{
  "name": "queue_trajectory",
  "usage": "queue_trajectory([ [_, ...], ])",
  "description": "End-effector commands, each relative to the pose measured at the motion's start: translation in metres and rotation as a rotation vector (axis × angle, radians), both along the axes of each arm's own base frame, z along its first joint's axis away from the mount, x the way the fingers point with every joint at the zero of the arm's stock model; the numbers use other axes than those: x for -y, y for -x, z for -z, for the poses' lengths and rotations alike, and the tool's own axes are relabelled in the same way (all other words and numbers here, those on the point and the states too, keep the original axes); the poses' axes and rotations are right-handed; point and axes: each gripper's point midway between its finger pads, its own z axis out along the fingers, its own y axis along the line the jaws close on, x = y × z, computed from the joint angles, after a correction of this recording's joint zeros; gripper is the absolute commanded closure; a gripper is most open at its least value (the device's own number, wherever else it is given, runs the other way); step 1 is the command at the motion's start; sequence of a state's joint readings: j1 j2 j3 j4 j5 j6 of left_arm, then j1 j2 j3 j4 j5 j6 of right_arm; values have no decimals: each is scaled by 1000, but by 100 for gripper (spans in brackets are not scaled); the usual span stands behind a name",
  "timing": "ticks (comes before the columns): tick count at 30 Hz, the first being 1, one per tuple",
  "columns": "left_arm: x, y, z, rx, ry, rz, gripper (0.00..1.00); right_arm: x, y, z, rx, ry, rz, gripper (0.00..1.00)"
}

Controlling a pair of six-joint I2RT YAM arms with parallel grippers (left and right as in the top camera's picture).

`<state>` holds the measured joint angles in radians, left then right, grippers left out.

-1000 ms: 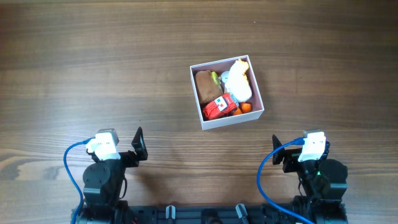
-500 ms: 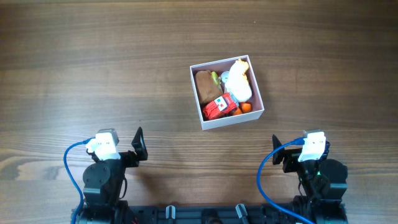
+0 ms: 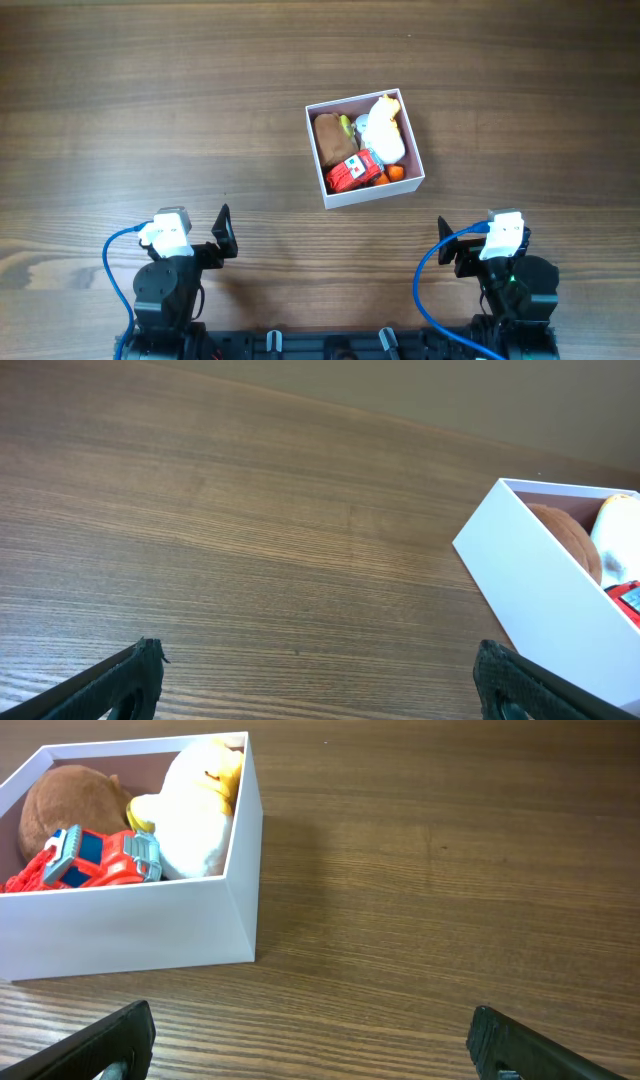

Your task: Pack container

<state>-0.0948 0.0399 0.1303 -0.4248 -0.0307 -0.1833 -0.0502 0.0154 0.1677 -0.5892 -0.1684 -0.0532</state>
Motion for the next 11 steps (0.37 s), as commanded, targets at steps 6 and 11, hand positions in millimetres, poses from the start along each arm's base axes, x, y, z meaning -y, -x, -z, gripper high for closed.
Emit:
queue_trajectory([
  [6, 1, 0, -1, 14, -12, 13, 0, -3, 0, 2, 0, -16, -12, 0],
  [11, 1, 0, -1, 14, -12, 13, 0, -3, 0, 2, 1, -15, -13, 0],
])
